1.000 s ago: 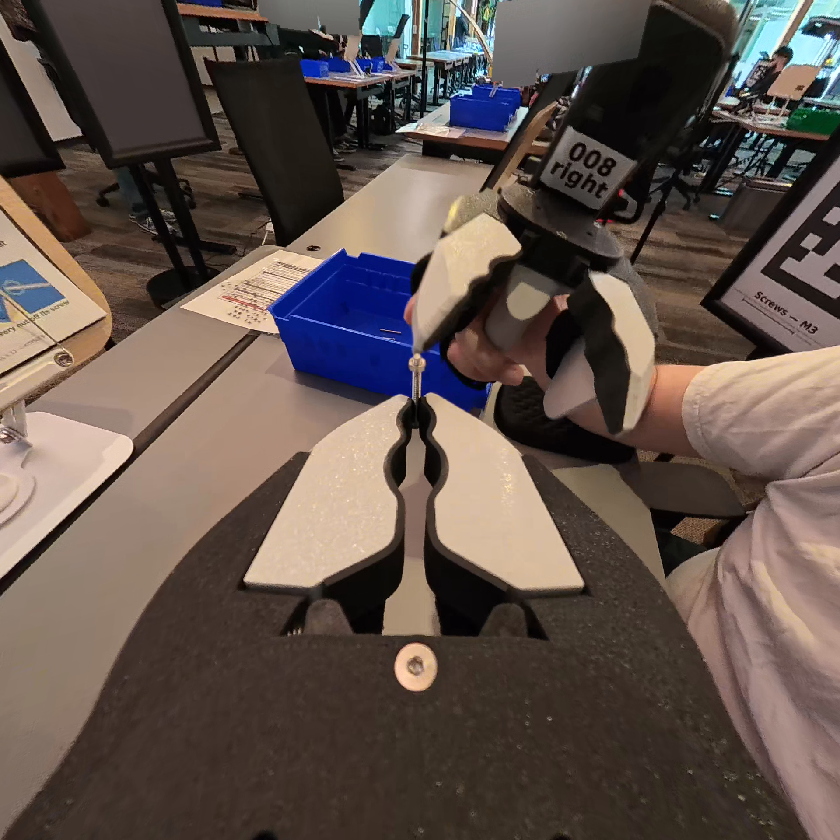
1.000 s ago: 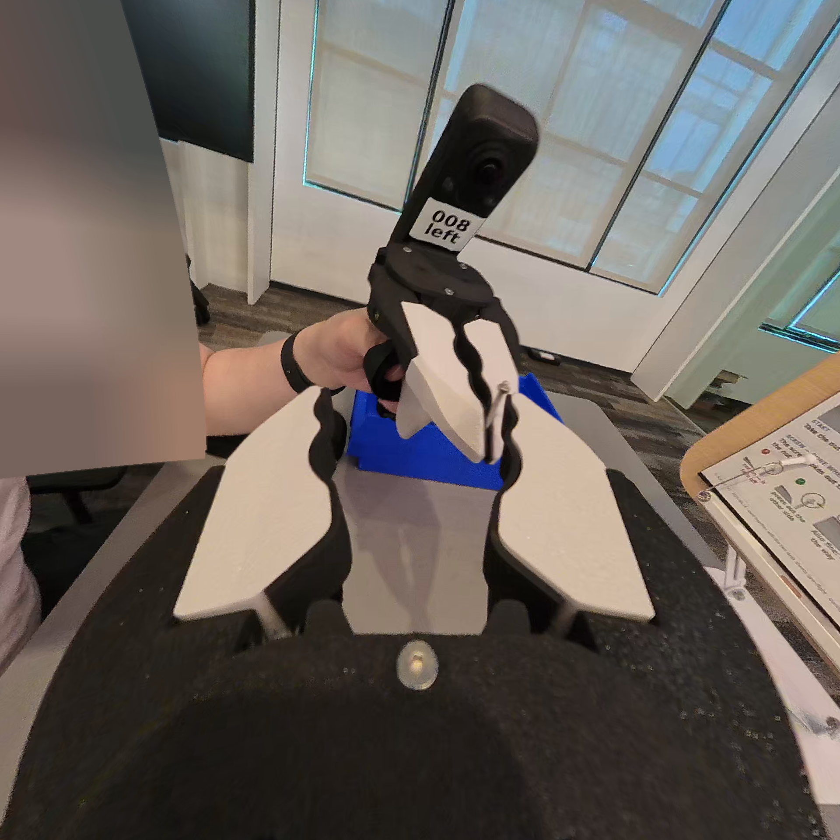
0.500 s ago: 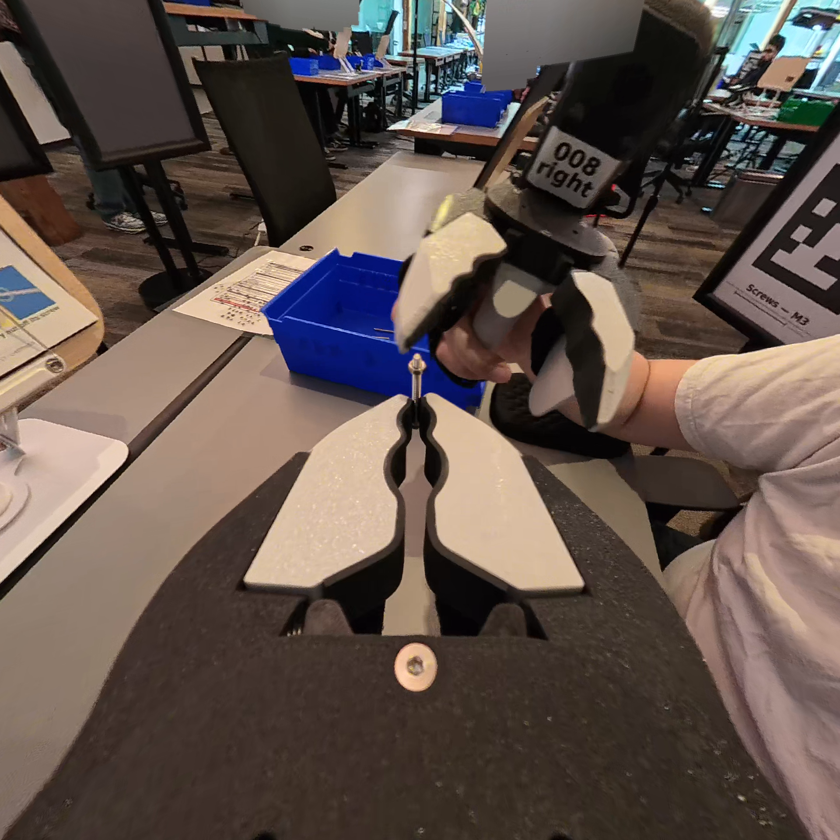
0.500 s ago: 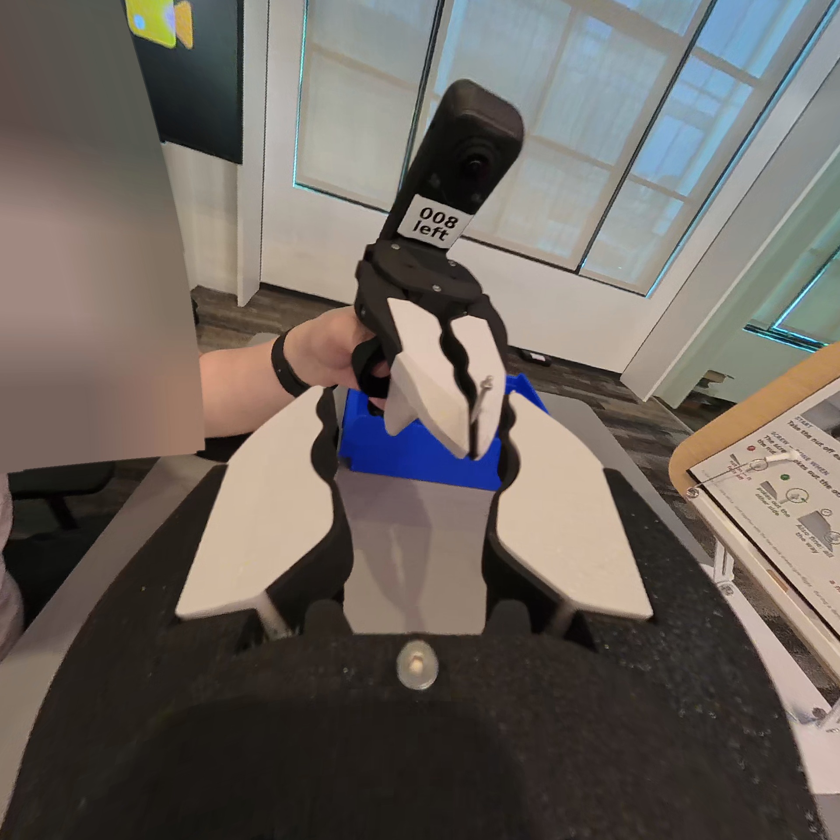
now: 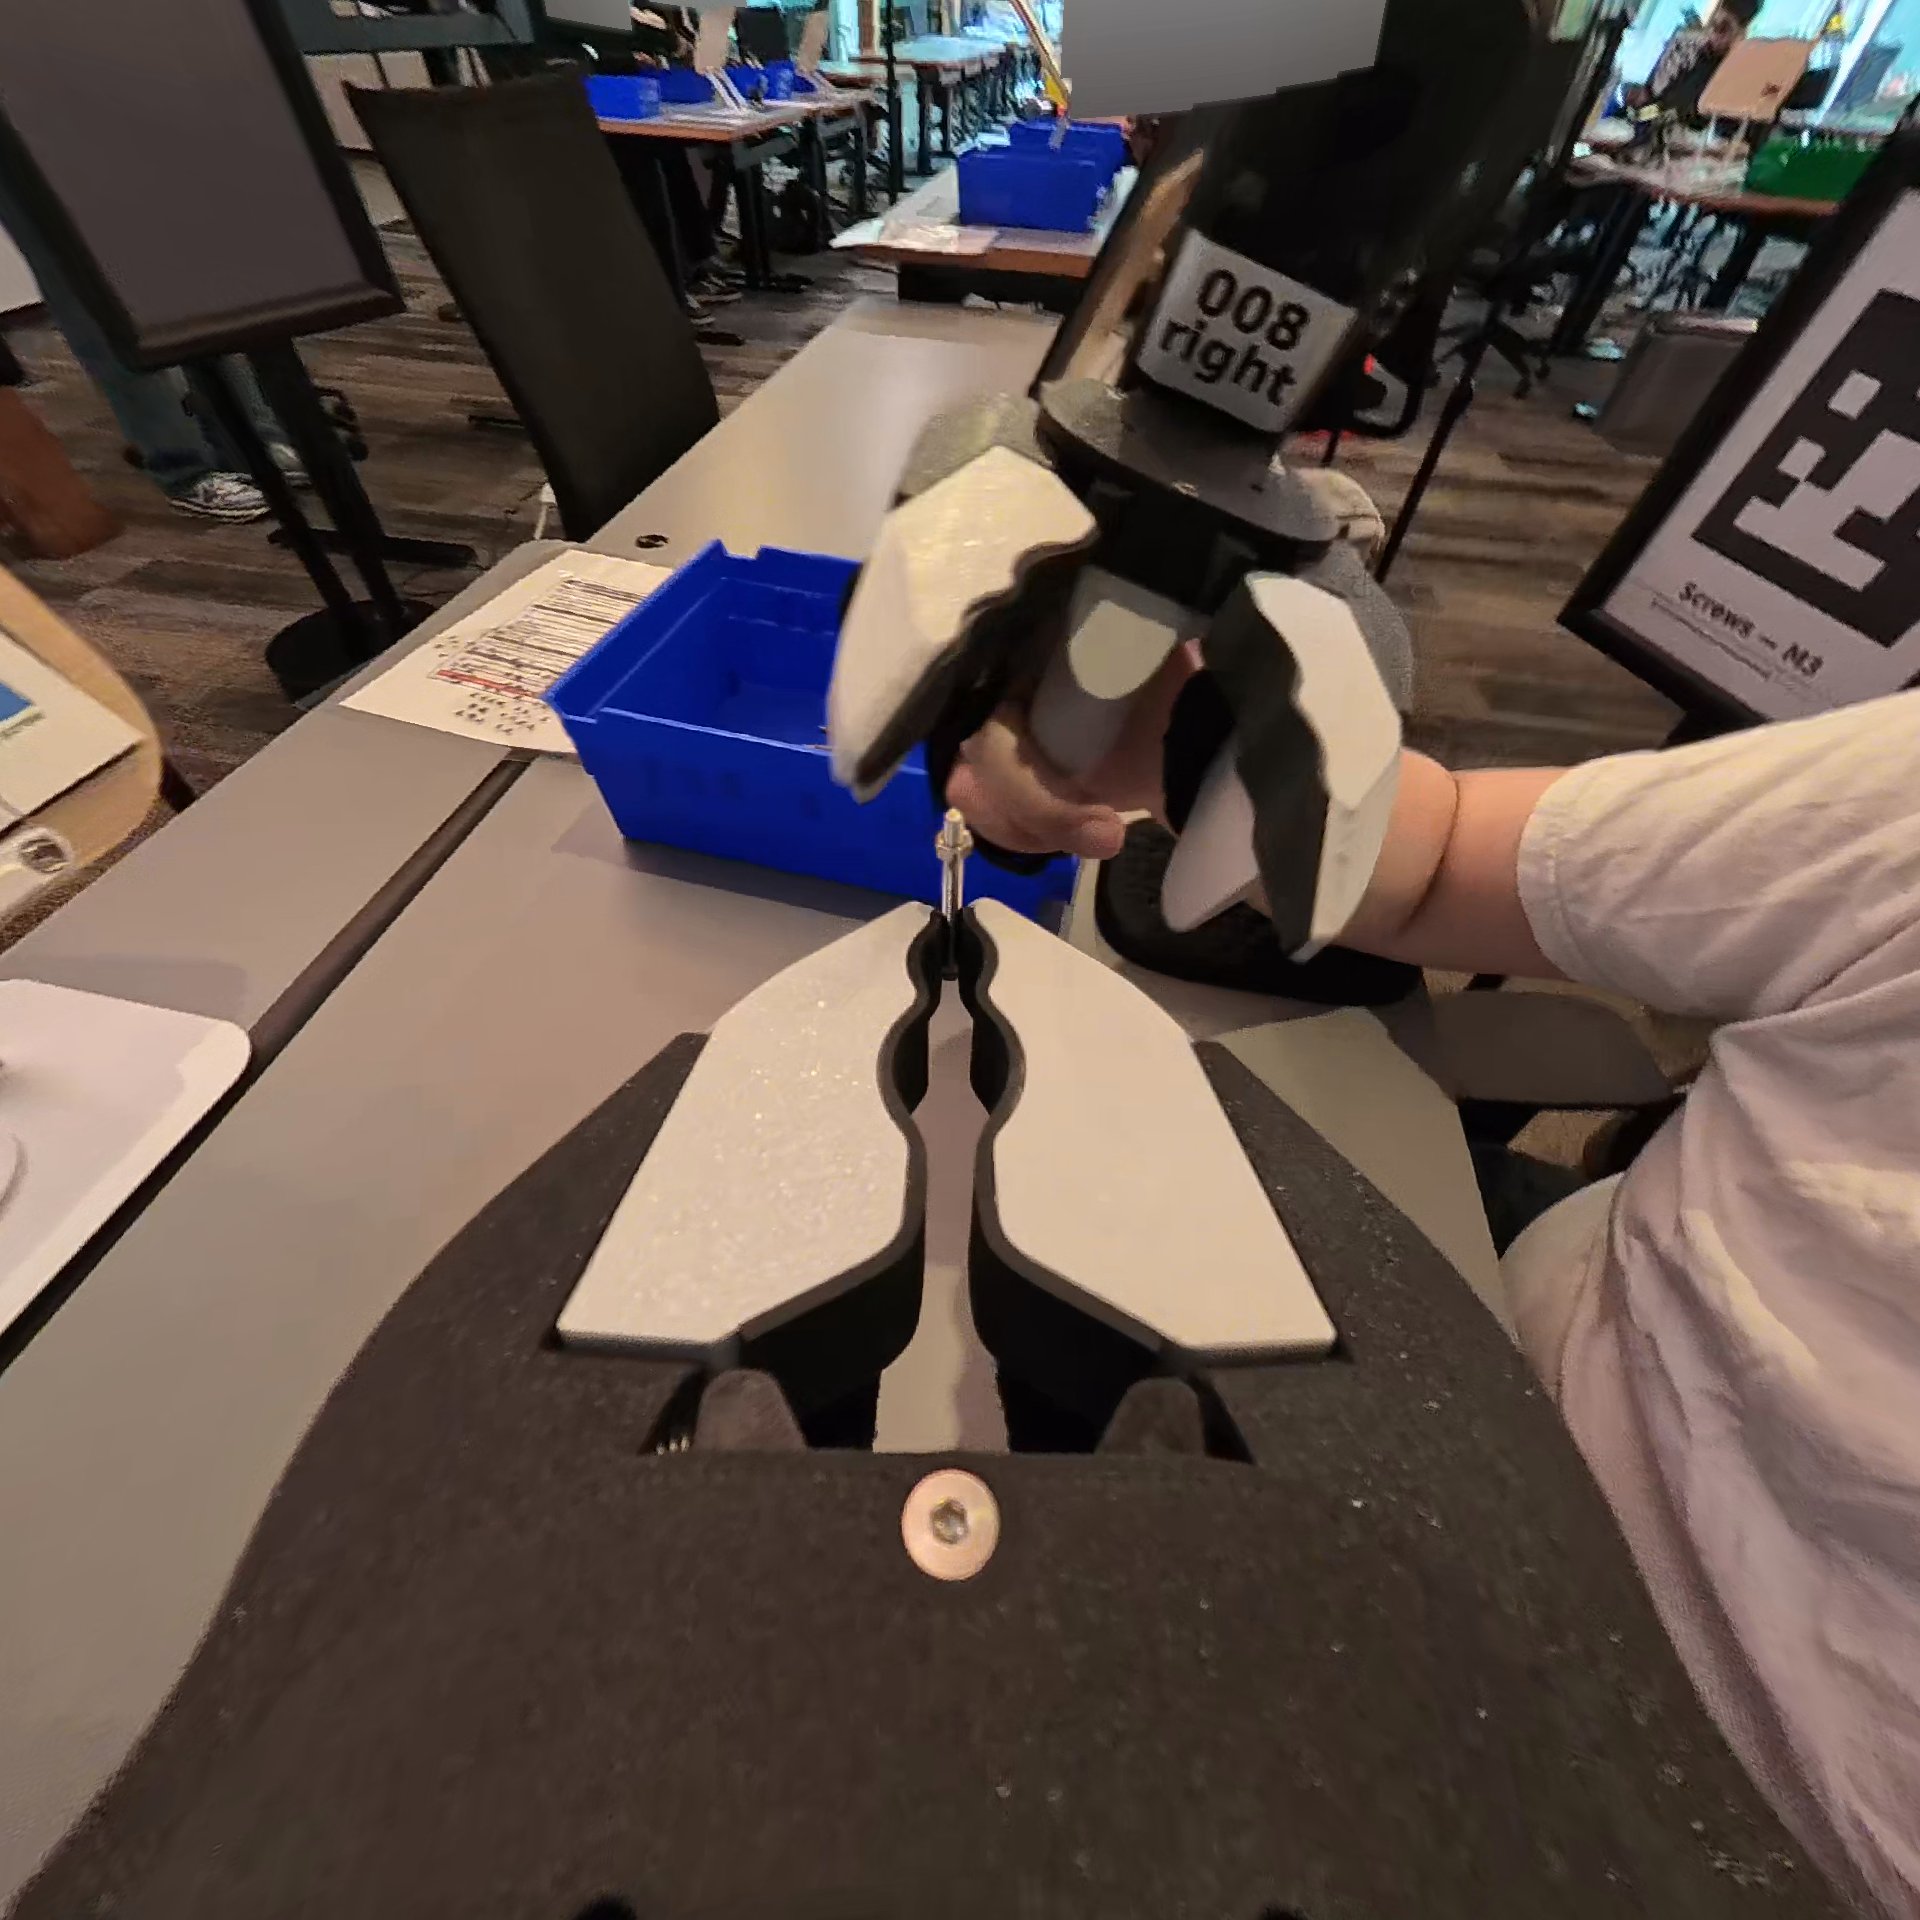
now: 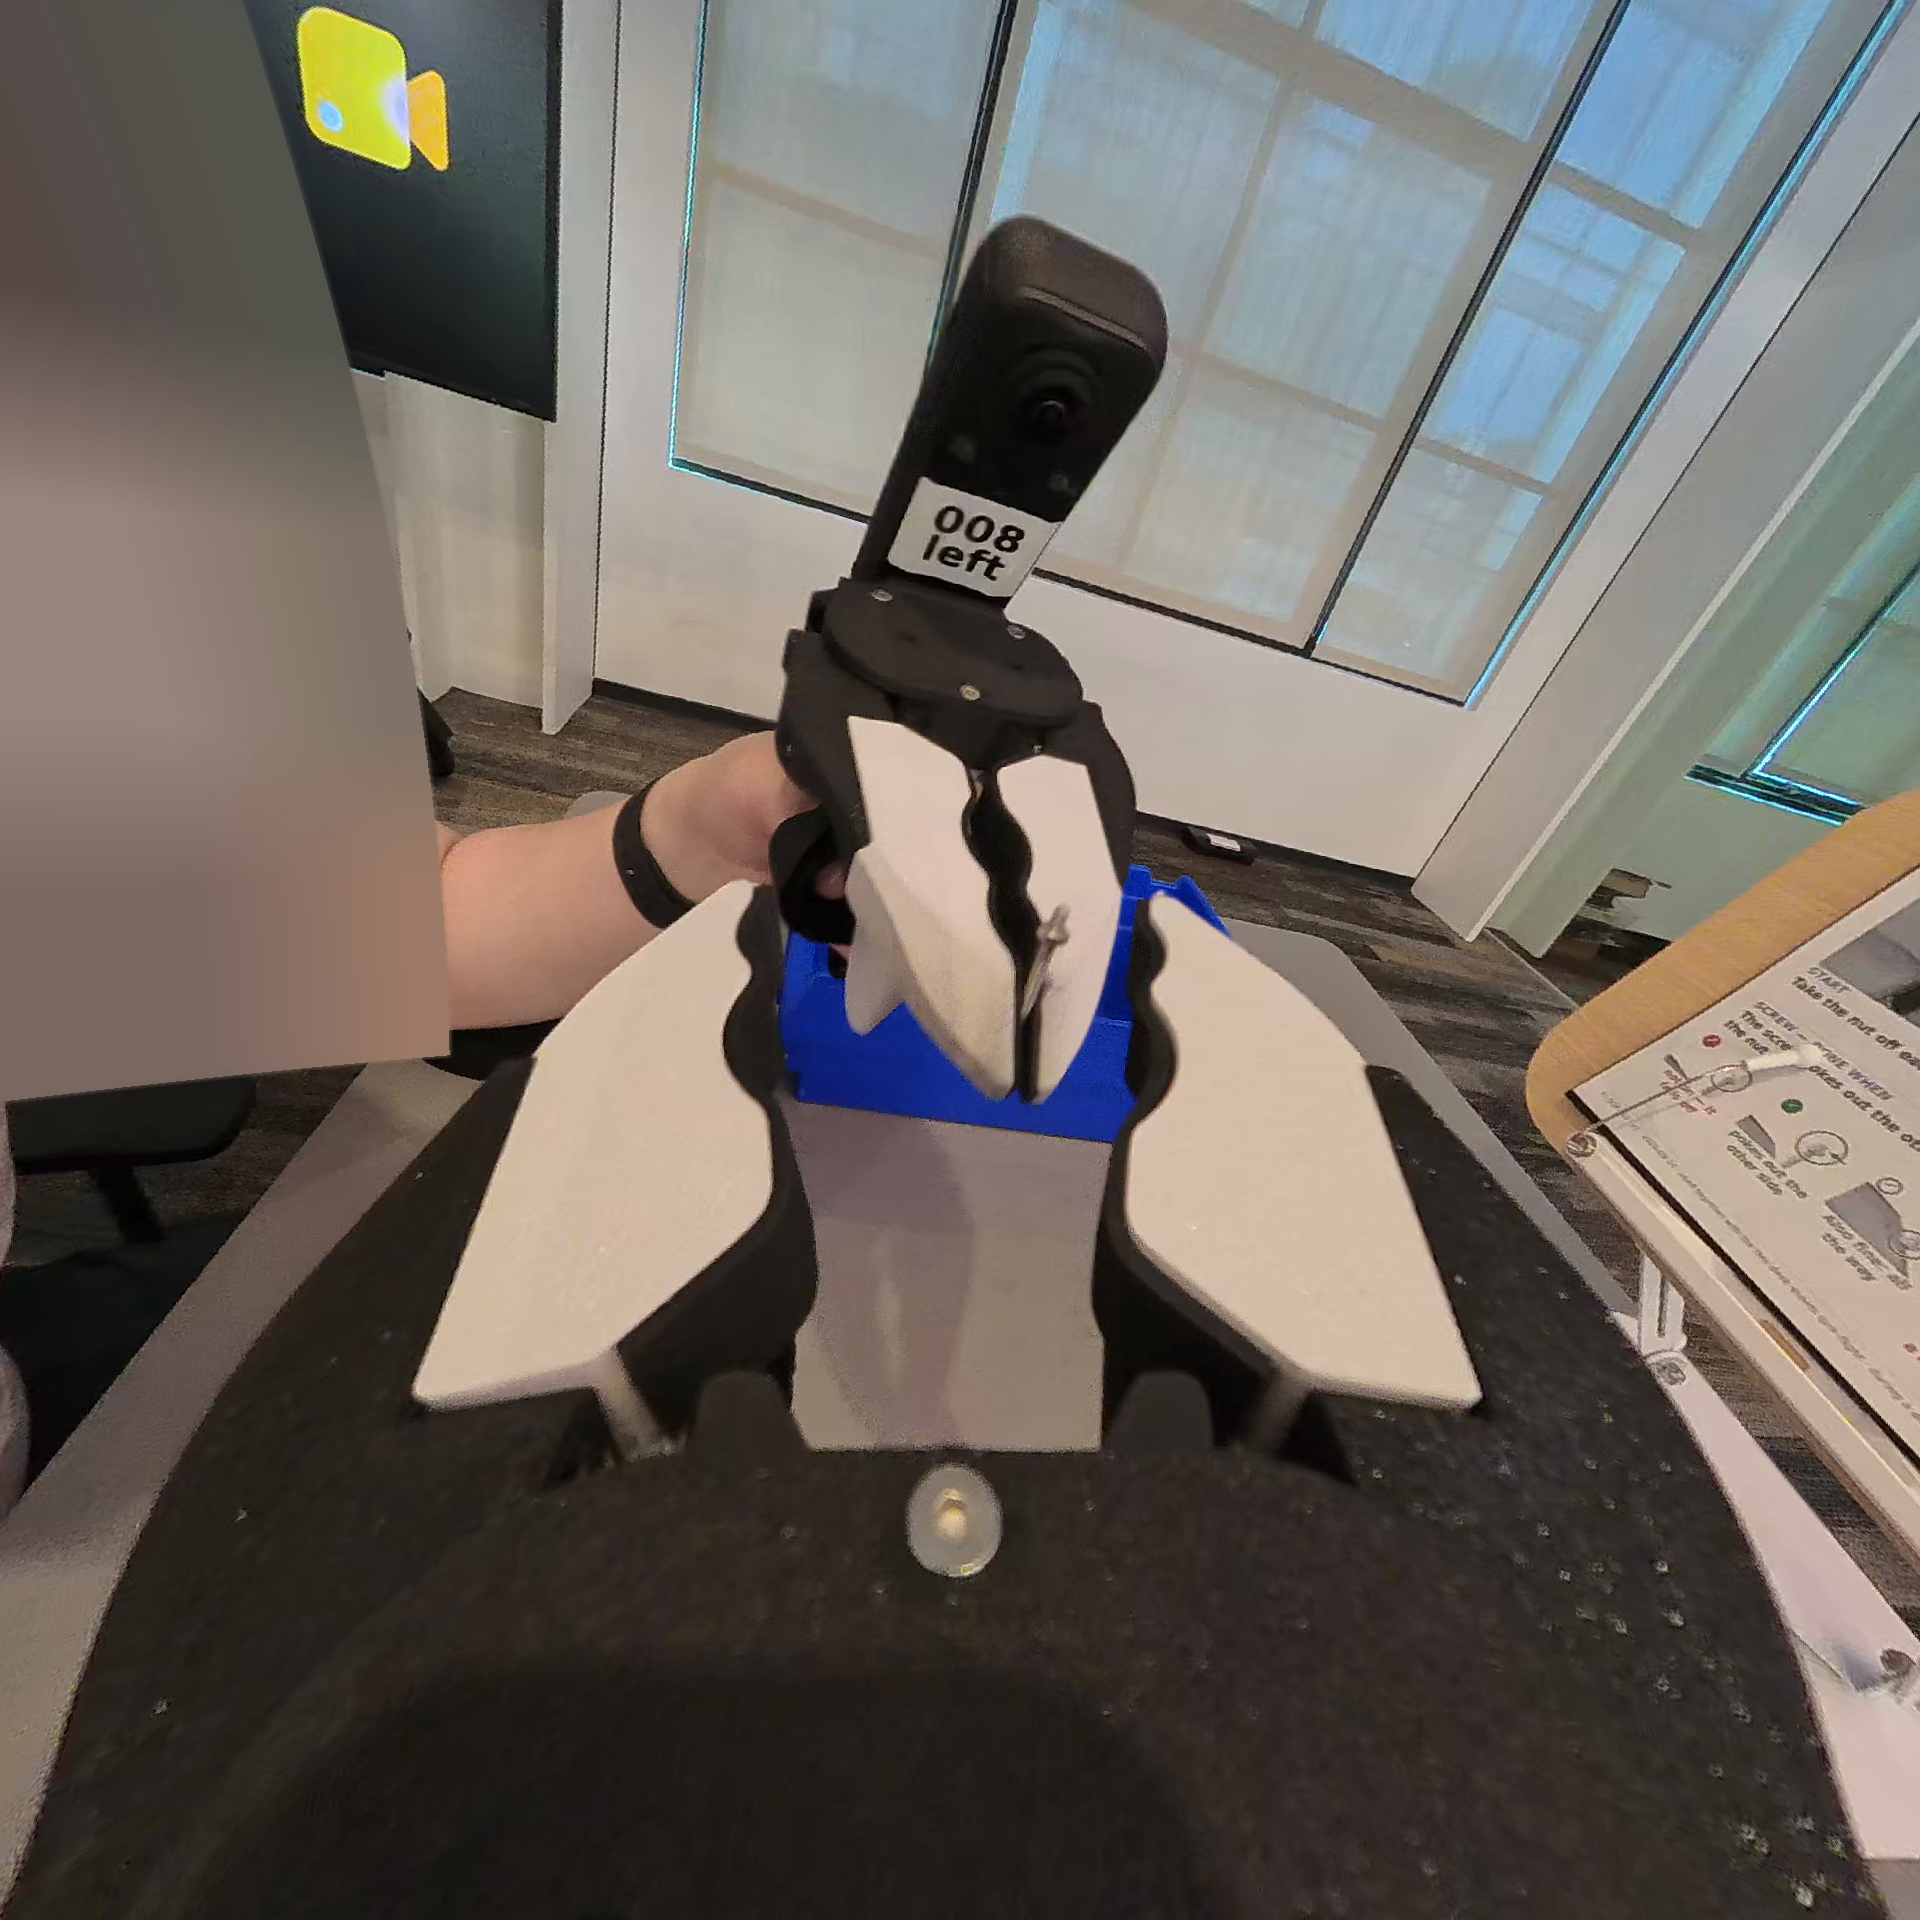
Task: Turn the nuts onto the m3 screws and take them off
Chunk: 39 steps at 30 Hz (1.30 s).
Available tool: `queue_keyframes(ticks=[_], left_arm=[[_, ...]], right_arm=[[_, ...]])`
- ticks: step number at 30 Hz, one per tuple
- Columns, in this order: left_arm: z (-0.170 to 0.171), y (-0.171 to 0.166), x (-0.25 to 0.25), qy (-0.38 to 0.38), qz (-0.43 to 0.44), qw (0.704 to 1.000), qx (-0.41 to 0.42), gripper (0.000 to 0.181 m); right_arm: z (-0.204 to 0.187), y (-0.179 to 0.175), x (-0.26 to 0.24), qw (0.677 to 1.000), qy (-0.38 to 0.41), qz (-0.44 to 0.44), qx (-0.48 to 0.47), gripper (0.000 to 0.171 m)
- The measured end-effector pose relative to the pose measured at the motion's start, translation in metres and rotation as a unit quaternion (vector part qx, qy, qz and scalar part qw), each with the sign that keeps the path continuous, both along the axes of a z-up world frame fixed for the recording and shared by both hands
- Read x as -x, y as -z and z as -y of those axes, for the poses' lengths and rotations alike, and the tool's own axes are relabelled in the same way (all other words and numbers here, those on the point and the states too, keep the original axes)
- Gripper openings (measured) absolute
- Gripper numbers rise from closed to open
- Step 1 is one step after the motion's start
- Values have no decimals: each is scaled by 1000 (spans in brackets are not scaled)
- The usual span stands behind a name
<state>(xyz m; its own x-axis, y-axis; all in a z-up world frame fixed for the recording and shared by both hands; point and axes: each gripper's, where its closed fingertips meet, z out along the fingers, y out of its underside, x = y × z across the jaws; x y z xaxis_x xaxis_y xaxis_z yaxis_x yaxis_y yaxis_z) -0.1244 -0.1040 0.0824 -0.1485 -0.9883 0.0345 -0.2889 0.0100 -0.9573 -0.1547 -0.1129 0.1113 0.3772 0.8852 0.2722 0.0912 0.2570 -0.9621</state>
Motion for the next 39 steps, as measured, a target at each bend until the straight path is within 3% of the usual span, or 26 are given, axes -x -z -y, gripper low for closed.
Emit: queue_keyframes(ticks=[6,8,13,17,18,19,20,22,28,39], left_arm=[[-6,0,0,-12,2,1000,13,2],[-12,-5,5,-19,12,1000,20,1],[7,-3,0,19,7,1000,14,2],[0,2,-1,2,-2,1000,10,2],[-4,-1,1,0,4,1000,23,2],[-9,-5,3,-6,14,999,36,2],[-10,-9,6,-2,23,999,46,2],[-3,-12,9,19,24,998,56,2],[7,-5,2,27,11,999,35,2],[14,-2,2,38,-3,999,18,2]], right_arm=[[4,8,2,999,-5,35,-6,61],[10,1,-3,999,-20,25,-6,42],[2,1,-2,1000,-9,5,2,53],[3,9,3,999,-17,28,6,56],[2,8,-1,999,-7,31,-3,51],[4,7,-4,999,-15,33,-5,33],[5,4,-7,999,-22,23,4,25],[-5,0,-15,999,-2,-9,36,18],[-7,-2,-14,992,-49,-70,98,15],[-6,8,-4,987,-72,-68,125,6]])
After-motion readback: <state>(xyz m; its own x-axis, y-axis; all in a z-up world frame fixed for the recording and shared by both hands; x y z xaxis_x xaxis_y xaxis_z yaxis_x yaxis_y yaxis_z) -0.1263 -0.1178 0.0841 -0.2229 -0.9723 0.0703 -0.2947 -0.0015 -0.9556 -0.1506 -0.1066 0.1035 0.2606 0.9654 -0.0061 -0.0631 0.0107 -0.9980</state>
